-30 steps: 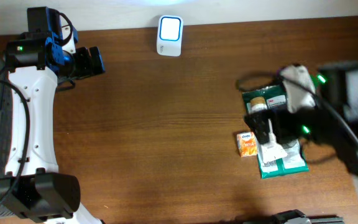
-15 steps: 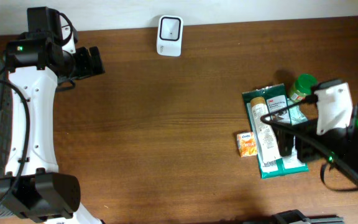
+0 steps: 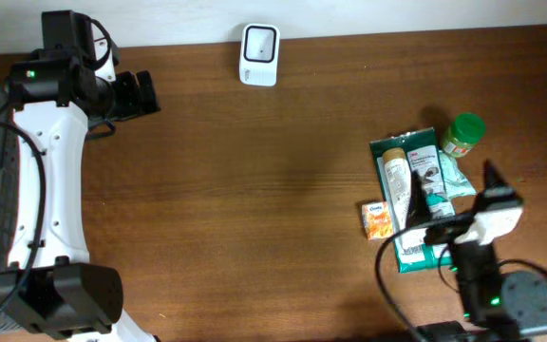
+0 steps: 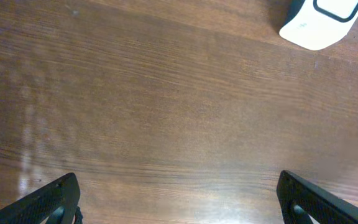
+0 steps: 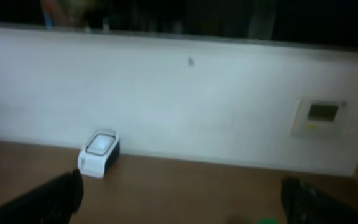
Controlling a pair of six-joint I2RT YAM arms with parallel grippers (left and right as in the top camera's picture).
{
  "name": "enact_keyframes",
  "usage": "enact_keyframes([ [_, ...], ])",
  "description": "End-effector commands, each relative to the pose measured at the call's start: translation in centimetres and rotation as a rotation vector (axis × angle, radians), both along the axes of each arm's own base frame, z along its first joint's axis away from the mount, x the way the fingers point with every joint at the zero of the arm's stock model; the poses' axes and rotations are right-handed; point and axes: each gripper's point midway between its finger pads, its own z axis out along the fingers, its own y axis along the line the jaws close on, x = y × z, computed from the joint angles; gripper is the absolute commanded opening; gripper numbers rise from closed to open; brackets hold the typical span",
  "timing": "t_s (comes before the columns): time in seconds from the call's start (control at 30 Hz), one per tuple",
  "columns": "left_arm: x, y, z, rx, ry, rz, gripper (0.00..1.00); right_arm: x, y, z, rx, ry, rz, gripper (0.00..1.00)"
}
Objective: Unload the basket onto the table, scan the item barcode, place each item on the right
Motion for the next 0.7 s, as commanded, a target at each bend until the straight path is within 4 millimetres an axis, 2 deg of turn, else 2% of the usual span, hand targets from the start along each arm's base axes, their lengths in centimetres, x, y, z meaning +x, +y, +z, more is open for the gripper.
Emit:
enact_keyframes([
  [0.0, 0.1, 0.1, -0.2, -0.005, 0.005, 0.007, 0.99, -0.4, 0.5, -4.5, 0.0, -0.031, 0.034, 0.99],
  [0.17, 0.1, 0.1, -0.2, -0.005, 0.005, 0.007, 0.99, -0.2, 0.7, -9.6, -0.001, -0.02, 0.042, 0.98],
  [0.33, 0.1, 0.1, -0.2, -0.005, 0.005, 0.007, 0.99, 0.4, 1.3, -13.4, -0.006, 0.06, 0.077, 0.98],
  [0.4, 0.1, 0.1, -0.2, -0.005, 0.005, 0.007, 0.99, 0.5, 1.6, -15.6, -0.008, 0.121, 0.091, 0.98],
  [0.47, 0.1, 0.1, -0.2, -0.005, 0.005, 0.007, 0.99, 0.5, 1.4, -16.2, -0.009, 0.148, 0.084, 0.98],
  [0.67, 0.1, 0.1, -0.2, -0.005, 0.005, 0.007, 0.99, 0.5, 1.4, -16.2, -0.009, 0.148, 0.08, 0.98],
])
